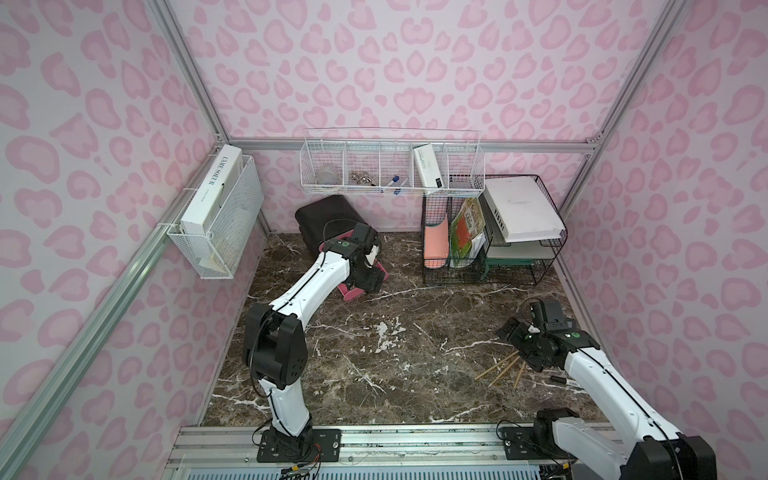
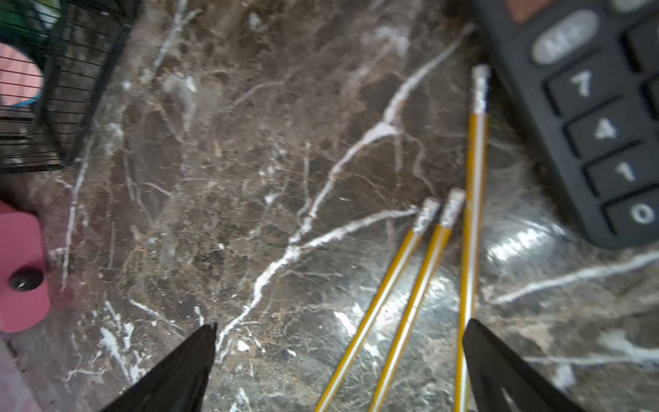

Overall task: Please place the pencils in the drawer according to their color
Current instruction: Place the pencil in the drawer, then adjust the pencil at the center of the board.

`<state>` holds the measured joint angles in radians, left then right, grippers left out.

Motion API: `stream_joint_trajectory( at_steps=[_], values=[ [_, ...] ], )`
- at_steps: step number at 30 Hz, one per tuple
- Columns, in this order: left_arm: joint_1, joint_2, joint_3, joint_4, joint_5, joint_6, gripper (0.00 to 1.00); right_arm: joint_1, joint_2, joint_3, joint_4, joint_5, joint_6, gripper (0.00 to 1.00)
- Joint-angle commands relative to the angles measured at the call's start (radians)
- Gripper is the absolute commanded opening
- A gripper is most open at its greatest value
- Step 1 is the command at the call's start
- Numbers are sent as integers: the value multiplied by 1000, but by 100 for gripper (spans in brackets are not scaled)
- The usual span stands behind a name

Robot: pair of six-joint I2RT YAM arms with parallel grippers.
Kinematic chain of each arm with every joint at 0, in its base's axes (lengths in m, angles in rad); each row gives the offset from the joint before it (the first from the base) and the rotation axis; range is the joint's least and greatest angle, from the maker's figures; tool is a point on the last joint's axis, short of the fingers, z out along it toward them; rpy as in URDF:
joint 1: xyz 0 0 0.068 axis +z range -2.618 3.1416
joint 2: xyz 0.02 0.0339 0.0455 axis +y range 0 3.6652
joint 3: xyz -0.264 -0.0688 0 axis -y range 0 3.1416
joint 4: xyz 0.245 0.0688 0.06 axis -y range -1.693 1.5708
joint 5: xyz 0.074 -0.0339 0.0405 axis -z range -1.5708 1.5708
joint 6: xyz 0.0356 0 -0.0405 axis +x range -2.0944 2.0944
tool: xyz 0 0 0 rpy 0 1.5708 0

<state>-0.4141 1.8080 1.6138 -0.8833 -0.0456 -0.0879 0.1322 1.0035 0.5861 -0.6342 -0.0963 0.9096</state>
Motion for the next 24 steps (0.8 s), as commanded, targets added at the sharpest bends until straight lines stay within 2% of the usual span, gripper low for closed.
stream_joint_trajectory(
  at_steps=[1, 6, 17, 24],
  values=[
    [-43, -28, -21, 30, 34, -37, 81, -6, -20, -37, -69, 89, 82, 100],
    [-113, -29, -15, 28, 66, -52, 81, -34, -20, -92, 26, 81, 105, 100],
    [-156, -22, -22, 18, 82, -60, 81, -32, 183, -88, 228, -60, 46, 98],
    [-169, -25, -46, 20, 73, -67, 81, 58, 304, -43, 287, -87, 42, 96]
  ],
)
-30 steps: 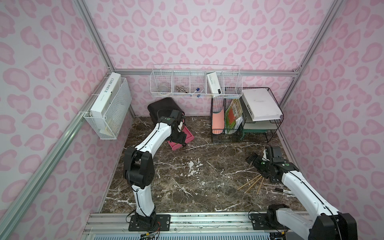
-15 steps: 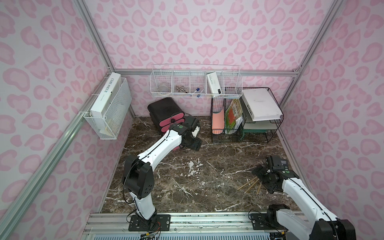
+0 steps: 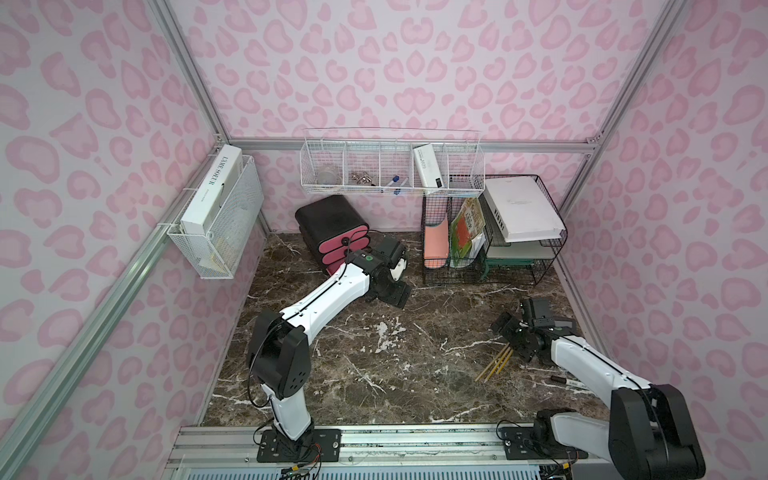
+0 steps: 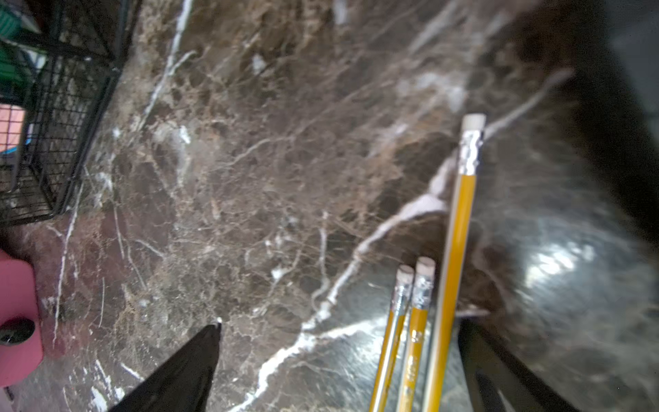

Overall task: Please place the pencils in the drawer according to their color
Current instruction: Adjust the pencil at the center of the board.

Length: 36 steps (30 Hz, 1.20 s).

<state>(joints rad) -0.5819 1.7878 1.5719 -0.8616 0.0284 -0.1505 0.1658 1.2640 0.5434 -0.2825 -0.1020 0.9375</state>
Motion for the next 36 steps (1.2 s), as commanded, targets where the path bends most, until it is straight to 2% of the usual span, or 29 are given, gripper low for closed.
stream_joint_trajectory(
  at_steps=[1, 19, 28, 36],
  values=[
    [-1, -5, -6, -2, -2, -6, 81, 42, 63, 12, -63, -80, 14, 96],
    [-3, -13, -35, -4, -33, 0, 81, 396, 390, 289, -17, -101, 95, 95],
    [-3, -19, -50, -4, -18, -41, 81, 393, 342, 342, -55, -88, 66, 97],
    [-3, -27, -64, 6, 31, -85, 81, 350, 221, 186, -64, -100, 28, 98]
  ],
)
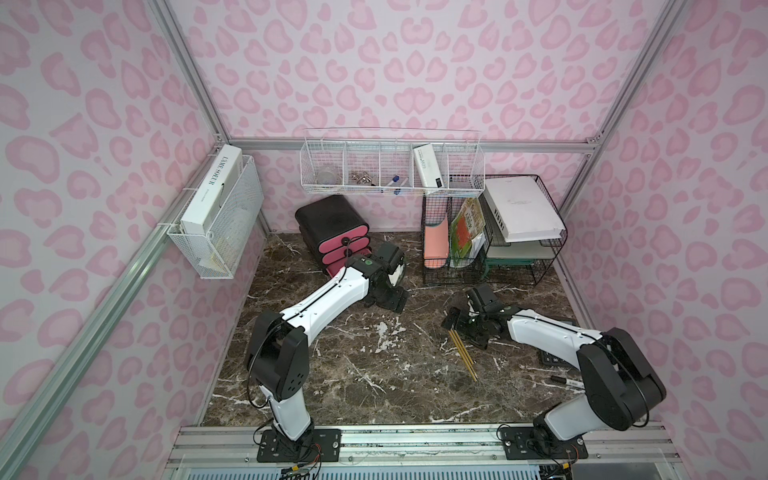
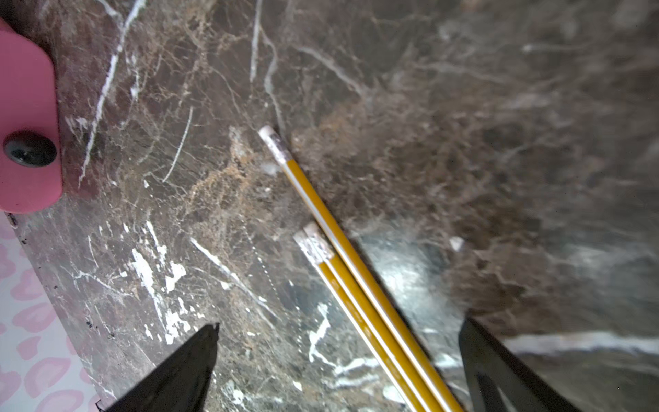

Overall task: Please place the pencils in the drawer according to their color
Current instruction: Adjust the pencil at the center of the board.

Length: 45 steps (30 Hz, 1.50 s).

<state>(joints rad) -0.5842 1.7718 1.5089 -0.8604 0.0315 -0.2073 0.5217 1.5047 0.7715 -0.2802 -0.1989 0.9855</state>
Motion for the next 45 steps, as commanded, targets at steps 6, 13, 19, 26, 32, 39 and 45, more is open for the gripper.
stream_joint_trajectory(
  at_steps=[6, 13, 19, 26, 32, 39, 45],
  values=[
    [-1, -1, 8, 6, 49, -44, 81, 2, -92, -124, -84, -35, -41, 98],
    [0, 14, 21, 8, 57, -63, 81, 67, -113, -129, -91, -62, -31, 98],
    [0, 18, 25, 6, 62, -76, 81, 148, -60, -96, -51, -100, 10, 98],
    [0, 20, 31, -5, 51, -86, 81, 216, 27, -1, -5, -138, 20, 97],
    [1, 16, 43, -22, 33, -106, 81, 213, 40, 78, 17, -138, -3, 98],
    [0, 5, 47, -35, 56, -126, 82, 112, -109, 19, -3, -105, 4, 98],
    [-34, 18, 21, -37, 84, -162, 83, -65, -252, -64, -25, -93, -30, 98]
  ],
)
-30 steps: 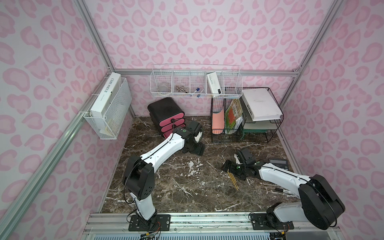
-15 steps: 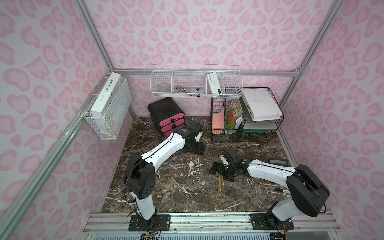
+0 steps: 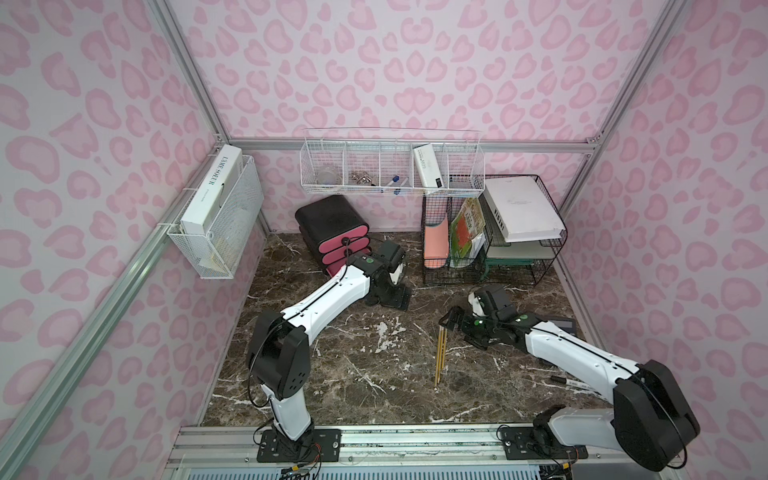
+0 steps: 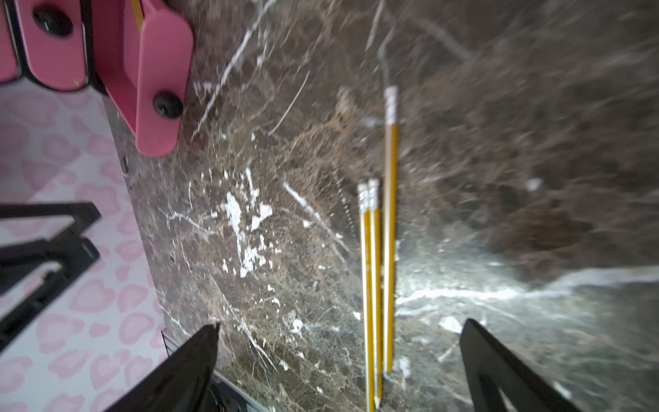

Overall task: Please place the pencils in the drawer according to their color
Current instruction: Adjust the pencil at the center of the board, then pick up the pencil from the center of the board.

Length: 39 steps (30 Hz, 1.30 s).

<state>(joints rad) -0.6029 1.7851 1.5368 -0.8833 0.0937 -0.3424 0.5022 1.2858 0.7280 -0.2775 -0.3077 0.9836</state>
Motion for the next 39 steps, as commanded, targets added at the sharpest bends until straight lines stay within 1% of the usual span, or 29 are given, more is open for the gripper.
stream_joint_trajectory(
  at_steps=[1, 7, 10, 14, 22, 30, 39],
  values=[
    [-30, 11, -10, -13, 21, -40, 83, -75, -49, -33, -29, 14, -37, 98],
    [-141, 95, -29, 41, 30, -150, 83, -224, -125, -105, -25, -20, -86, 98],
    [-194, 167, -8, 67, 25, -199, 83, -268, -148, -127, -32, -25, -110, 98],
    [-244, 248, 46, 74, -4, -221, 83, -314, -163, -146, -35, -42, -139, 98],
    [-253, 321, 77, 106, -45, -251, 82, -349, -193, -156, -49, -51, -161, 98],
    [-254, 353, 85, 136, -58, -254, 80, -366, -203, -148, -69, -55, -172, 98],
    [-255, 379, 95, 96, -105, -247, 80, -368, -195, -141, -62, -56, -160, 98]
  ],
)
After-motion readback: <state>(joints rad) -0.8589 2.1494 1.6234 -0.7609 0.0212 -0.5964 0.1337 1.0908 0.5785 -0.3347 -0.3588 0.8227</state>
